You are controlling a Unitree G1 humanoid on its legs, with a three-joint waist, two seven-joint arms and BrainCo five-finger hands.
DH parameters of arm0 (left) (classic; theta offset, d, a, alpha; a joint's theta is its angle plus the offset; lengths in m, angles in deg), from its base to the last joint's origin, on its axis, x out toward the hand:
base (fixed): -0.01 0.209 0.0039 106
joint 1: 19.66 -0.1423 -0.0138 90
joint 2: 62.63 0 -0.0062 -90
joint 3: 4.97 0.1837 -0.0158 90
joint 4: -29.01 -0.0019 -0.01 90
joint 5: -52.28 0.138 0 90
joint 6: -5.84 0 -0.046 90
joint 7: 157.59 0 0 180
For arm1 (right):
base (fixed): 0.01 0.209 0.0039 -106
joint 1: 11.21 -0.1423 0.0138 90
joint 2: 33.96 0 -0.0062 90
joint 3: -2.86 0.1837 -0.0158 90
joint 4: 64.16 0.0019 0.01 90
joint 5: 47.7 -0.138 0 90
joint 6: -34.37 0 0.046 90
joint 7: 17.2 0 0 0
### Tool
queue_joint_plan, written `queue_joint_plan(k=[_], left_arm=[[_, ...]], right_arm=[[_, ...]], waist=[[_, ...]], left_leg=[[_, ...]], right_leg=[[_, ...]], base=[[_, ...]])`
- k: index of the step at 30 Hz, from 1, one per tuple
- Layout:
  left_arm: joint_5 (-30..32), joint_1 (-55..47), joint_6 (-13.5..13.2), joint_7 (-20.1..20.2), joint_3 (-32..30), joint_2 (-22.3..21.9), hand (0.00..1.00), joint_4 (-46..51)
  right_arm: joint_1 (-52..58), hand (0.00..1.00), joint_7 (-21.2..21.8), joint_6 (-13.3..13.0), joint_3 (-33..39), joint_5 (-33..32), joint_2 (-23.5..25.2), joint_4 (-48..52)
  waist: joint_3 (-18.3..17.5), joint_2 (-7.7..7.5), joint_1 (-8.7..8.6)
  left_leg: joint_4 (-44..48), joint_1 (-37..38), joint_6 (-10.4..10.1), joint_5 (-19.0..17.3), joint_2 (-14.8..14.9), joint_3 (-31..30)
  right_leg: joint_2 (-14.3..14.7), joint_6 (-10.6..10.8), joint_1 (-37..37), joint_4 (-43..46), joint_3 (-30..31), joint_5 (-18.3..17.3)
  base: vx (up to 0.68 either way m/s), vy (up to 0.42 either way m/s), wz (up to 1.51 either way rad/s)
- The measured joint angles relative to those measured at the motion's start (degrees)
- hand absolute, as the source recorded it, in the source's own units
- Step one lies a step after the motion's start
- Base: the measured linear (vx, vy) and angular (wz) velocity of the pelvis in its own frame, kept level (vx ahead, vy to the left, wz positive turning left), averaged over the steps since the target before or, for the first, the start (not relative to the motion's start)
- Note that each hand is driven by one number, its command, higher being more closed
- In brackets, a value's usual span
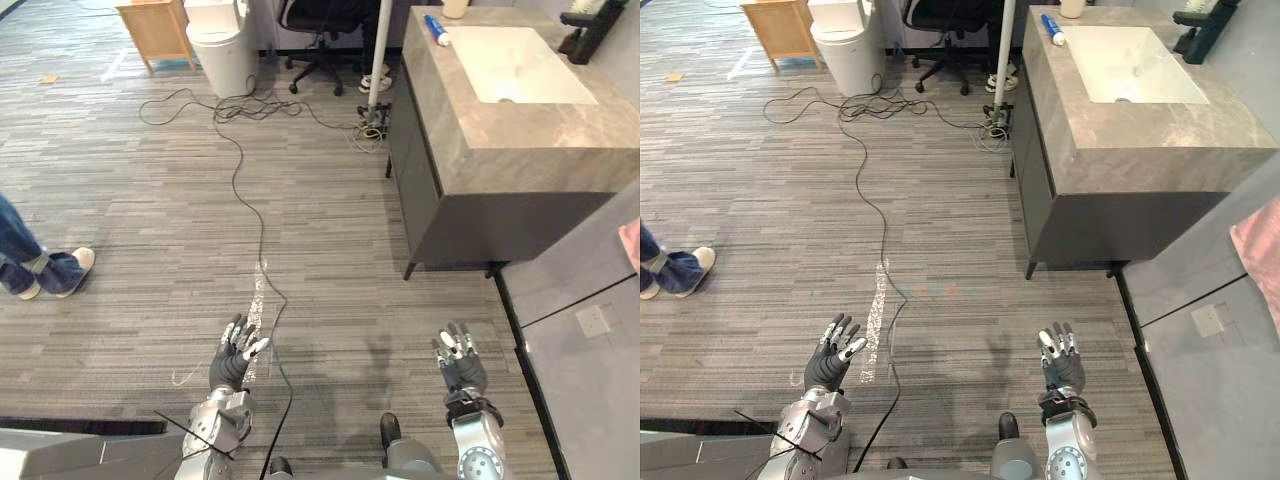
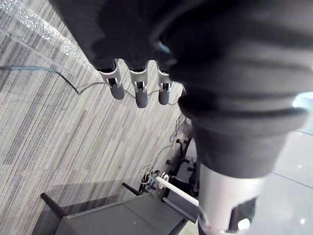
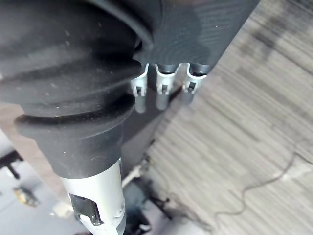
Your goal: Organize washtable
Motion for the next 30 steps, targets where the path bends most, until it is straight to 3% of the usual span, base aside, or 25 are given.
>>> queue_joint_plan(k=[1,3,4,5,6,7,9,11,13,14,15,16,17,18,19,20,21,22,23,24,25,26,27,28,30], left_arm=[[0.01,-0.55,0.00,-0.42,0.04,-0.01,0.00,1.12],[0.09,-1.51,0.06,-0.43,0.17,-0.10,0.00,3.93],[0.13,-1.69,0.00,-0.48,0.20,-0.19,0.00,4.48],[0.14,-2.20,-0.23,-0.64,0.07,-0.10,0.00,4.71],[0.71,-2.21,-0.48,-0.79,0.25,0.16,0.00,4.72],[1.01,-2.40,-0.47,-1.26,0.57,0.68,0.00,4.70],[1.36,-1.62,-0.47,-1.68,2.78,3.02,0.00,4.57],[1.37,1.26,-0.47,-1.60,5.48,3.88,0.00,3.48],[1.37,6.38,-0.49,-1.61,8.10,3.67,0.00,1.29],[1.40,7.08,-0.58,-1.62,8.94,3.55,0.00,1.08],[2.05,7.75,-1.17,-1.61,9.95,3.48,0.00,0.78],[2.35,7.62,-1.21,-1.61,11.52,1.34,0.00,0.14],[2.37,7.72,-1.28,-1.62,12.08,0.66,0.00,0.18],[2.21,8.12,-1.40,-1.53,13.36,-0.24,0.00,0.18],[2.12,8.23,-1.48,-1.41,14.47,-0.31,0.00,-0.01],[1.99,8.35,-1.48,-1.43,14.74,-0.60,0.00,-0.34],[0.73,8.18,-1.50,-1.45,14.55,-1.54,0.00,-0.88],[-0.16,7.89,-1.68,-1.44,14.17,-2.06,0.00,-1.19],[-0.49,7.69,-1.72,-1.44,13.98,-2.08,0.00,-1.24],[-1.06,7.45,-1.72,-1.48,13.39,-2.03,0.00,-1.32],[-1.20,7.44,-1.79,-1.51,12.97,-2.06,0.00,-1.33],[-1.52,7.09,-1.84,-1.50,11.80,-2.03,0.00,-1.32],[-2.07,6.30,-1.83,-1.55,10.61,-2.05,0.00,-1.25],[-2.10,5.77,-1.71,-1.57,10.03,-2.05,0.00,-1.25],[-2.06,3.37,-0.91,-1.57,8.91,-2.44,0.00,-1.18]], right_arm=[[-0.44,0.00,0.00,0.00,-0.15,0.00,0.00,-0.02],[-0.58,0.00,0.00,0.16,0.54,0.04,0.33,0.02],[0.10,0.00,0.00,0.20,0.82,0.07,0.07,0.22],[0.45,0.00,0.01,0.57,0.66,0.46,-0.27,0.51],[0.28,0.00,0.02,0.72,0.53,0.78,-0.38,0.76],[0.64,0.00,0.02,0.85,-0.05,1.06,0.29,0.77],[0.90,0.00,0.09,0.85,-0.91,1.11,1.84,1.37],[0.36,0.00,0.13,0.83,-0.33,1.09,1.81,1.56],[0.19,0.00,0.03,0.86,1.32,1.07,1.66,1.43],[0.22,0.00,0.02,0.85,1.39,1.08,1.51,1.47],[0.54,0.00,0.02,0.87,1.03,1.08,0.57,1.53],[1.29,0.00,-0.06,0.94,0.33,1.07,-1.00,1.34],[1.18,0.00,-0.14,0.97,0.37,1.06,-1.33,1.37],[0.08,0.00,-0.19,1.00,0.45,1.04,-1.30,1.48],[-0.36,0.00,-0.21,1.01,0.49,1.03,-1.06,2.15],[-0.58,0.00,-0.21,1.01,0.22,1.04,-1.02,2.75],[-1.35,0.00,-0.21,0.90,-0.98,1.06,-0.79,3.36],[-3.03,0.00,-0.30,0.83,-1.30,1.13,-0.88,3.55],[-3.75,0.00,-0.48,0.71,-1.32,1.13,-0.80,3.67],[-4.53,0.00,-1.03,0.23,-1.73,1.15,-0.48,4.15],[-4.87,0.00,-1.23,-0.31,-1.93,1.14,-0.09,4.24],[-5.38,0.00,-1.40,-0.78,-2.25,1.12,-0.30,4.66],[-5.55,0.00,-1.53,-1.10,-2.41,1.12,-0.39,5.27],[-5.57,0.00,-1.60,-1.26,-2.41,1.12,-0.37,5.43],[-4.68,0.00,-2.25,-1.47,-2.22,1.12,-0.82,5.56]], waist=[[0.28,-0.47,0.02],[1.86,-2.51,0.09],[2.06,-1.93,-0.17],[2.63,-1.99,-0.02],[3.31,-1.50,-0.13],[3.61,-1.91,-0.77],[3.66,-3.11,-1.59],[3.86,-2.65,-3.35],[4.16,-2.62,-5.80],[4.08,-2.76,-6.54],[3.77,-2.74,-8.01],[2.77,0.29,-8.92],[2.60,1.04,-8.88],[2.81,2.26,-8.88],[2.84,2.58,-9.03],[2.88,2.52,-8.86],[3.05,2.53,-8.37],[3.27,2.82,-7.11],[3.29,2.84,-6.63],[3.48,2.43,-5.96],[3.86,1.81,-5.67],[4.40,0.78,-4.26],[4.58,0.29,-3.35],[4.64,0.15,-2.61],[4.96,-0.75,-2.43]], left_leg=[[1.27,-0.58,0.58,-0.69,-0.28,-0.26],[12.30,-3.30,3.31,-5.98,-2.55,0.71],[14.15,-3.64,4.23,-7.74,-2.88,1.02],[16.00,-3.71,4.40,-11.00,-2.72,0.69],[15.29,-2.85,4.84,-11.66,-2.73,-0.13],[13.95,-1.70,4.91,-11.64,-2.65,-1.31],[9.36,1.24,5.31,-11.39,-2.31,-2.99],[7.83,1.80,5.34,-11.37,-1.82,-5.49],[3.38,6.81,5.26,-11.41,-2.30,-6.99],[2.31,8.58,4.84,-11.69,-2.78,-7.53],[-0.13,12.57,3.53,-12.74,-2.83,-7.57],[-0.39,15.31,2.79,-12.44,-0.95,-7.17],[1.84,14.93,2.00,-11.71,-0.40,-6.24],[8.74,12.94,-0.25,-9.56,0.69,-5.73],[18.44,9.66,-4.83,-5.22,1.47,-6.29],[23.89,7.87,-6.70,-1.73,1.58,-6.80],[35.40,4.09,-8.05,3.51,2.03,-7.65],[46.32,1.03,-7.57,3.17,3.46,-6.02],[50.41,-0.48,-6.68,2.69,4.18,-4.64],[56.12,-3.44,-1.21,-0.13,5.63,-0.92],[57.41,-4.71,2.00,-2.07,6.12,1.34],[57.65,-7.54,7.02,-5.30,6.44,5.77],[55.83,-11.67,9.98,-7.58,6.18,7.70],[53.98,-13.71,10.89,-8.16,5.87,7.63],[40.96,-20.00,10.52,-8.20,3.68,3.01]], right_leg=[[-0.62,0.18,-0.02,0.92,-0.42,-1.68],[-4.22,1.82,-0.53,8.26,-2.08,-6.89],[-4.36,1.79,-1.03,12.37,-1.95,-6.89],[-5.00,0.56,-6.01,24.77,-0.11,-7.82],[-5.03,-1.88,-10.66,33.58,1.80,-7.29],[-3.51,-2.78,-13.03,36.85,2.79,-9.62],[0.69,-3.22,-15.78,31.65,2.84,-11.77],[3.89,-1.92,-17.82,20.89,2.85,-9.41],[3.74,-0.21,-19.37,6.44,2.32,-0.04],[3.34,-0.51,-19.72,5.27,1.44,0.97],[2.40,-2.97,-19.95,6.67,-1.30,3.08],[3.62,-3.97,-21.09,12.25,-4.02,5.30],[3.82,-4.28,-21.67,14.36,-3.92,5.45],[4.67,-7.16,-21.65,17.27,-4.02,3.78],[5.69,-8.51,-20.53,19.15,-3.76,0.80],[6.49,-8.97,-19.47,19.51,-3.09,-0.62],[8.27,-9.92,-16.14,18.52,-0.68,-2.44],[10.98,-10.12,-11.64,15.67,2.33,-2.78],[12.01,-10.30,-9.04,13.85,3.81,-2.88],[12.82,-11.03,-3.99,10.52,6.24,-3.37],[12.87,-11.47,-1.56,9.18,7.80,-3.69],[12.60,-12.59,2.40,6.87,11.94,-4.71],[12.23,-13.17,5.05,5.45,15.84,-5.97],[11.89,-13.08,6.08,5.27,17.52,-6.73],[9.87,-12.69,9.58,5.98,22.02,-10.29]], base=[[-0.04,0.026,0.42],[-0.01,0.100,0.64],[0.01,0.140,0.61],[0.01,0.089,0.40],[0.04,0.102,0.47],[0.15,0.057,0.46],[0.31,0.002,0.50],[0.32,-0.059,0.56],[0.41,-0.111,0.58],[0.44,-0.170,0.47],[0.49,-0.154,0.31],[0.52,-0.140,0.11],[0.57,-0.135,-0.32],[0.61,-0.182,-0.51],[0.64,-0.209,-0.54],[0.69,-0.220,-0.72],[0.69,-0.178,-1.15],[0.67,-0.153,-1.31],[0.61,-0.088,-1.28],[0.47,-0.045,-0.86],[0.58,-0.025,-1.06],[0.67,0.067,-1.33],[0.56,0.074,-1.43],[0.65,0.215,-1.45],[0.56,0.272,-1.13]])
